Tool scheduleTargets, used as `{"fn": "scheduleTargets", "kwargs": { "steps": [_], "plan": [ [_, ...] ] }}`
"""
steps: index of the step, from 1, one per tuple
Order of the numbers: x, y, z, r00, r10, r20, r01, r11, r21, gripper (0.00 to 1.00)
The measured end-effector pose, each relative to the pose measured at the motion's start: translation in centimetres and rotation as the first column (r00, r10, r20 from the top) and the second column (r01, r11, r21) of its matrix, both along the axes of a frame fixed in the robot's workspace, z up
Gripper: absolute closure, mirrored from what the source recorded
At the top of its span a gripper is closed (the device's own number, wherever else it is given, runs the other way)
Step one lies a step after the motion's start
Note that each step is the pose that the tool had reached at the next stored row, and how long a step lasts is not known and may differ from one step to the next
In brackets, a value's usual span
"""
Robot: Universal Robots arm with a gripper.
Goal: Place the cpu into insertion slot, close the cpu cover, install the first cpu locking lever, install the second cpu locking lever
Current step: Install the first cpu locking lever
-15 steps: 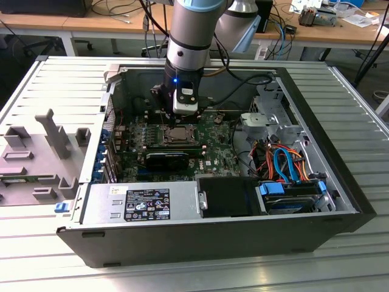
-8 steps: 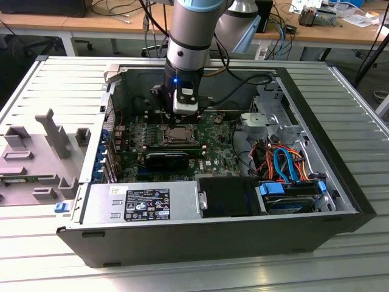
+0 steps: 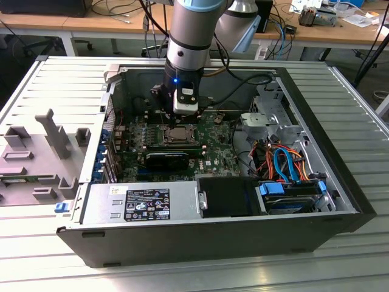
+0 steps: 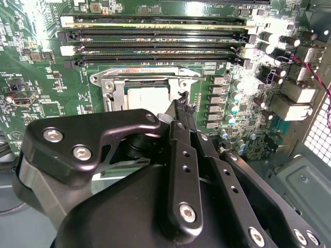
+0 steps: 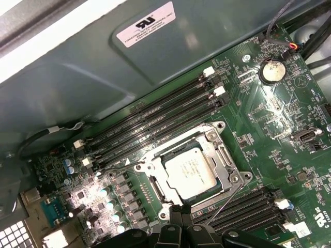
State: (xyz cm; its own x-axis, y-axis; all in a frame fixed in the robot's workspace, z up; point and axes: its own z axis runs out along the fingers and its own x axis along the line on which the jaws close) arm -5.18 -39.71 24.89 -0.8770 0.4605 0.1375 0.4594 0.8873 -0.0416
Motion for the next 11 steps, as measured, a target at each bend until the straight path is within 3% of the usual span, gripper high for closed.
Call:
{"fn": "scheduleTargets", "kwargs": {
  "steps": [11],
  "plan": [
    [0.00,0.00,0.00,1.0000,0.006,0.0000,-0.006,1.0000,0.0000,0.89]
  ]
}}
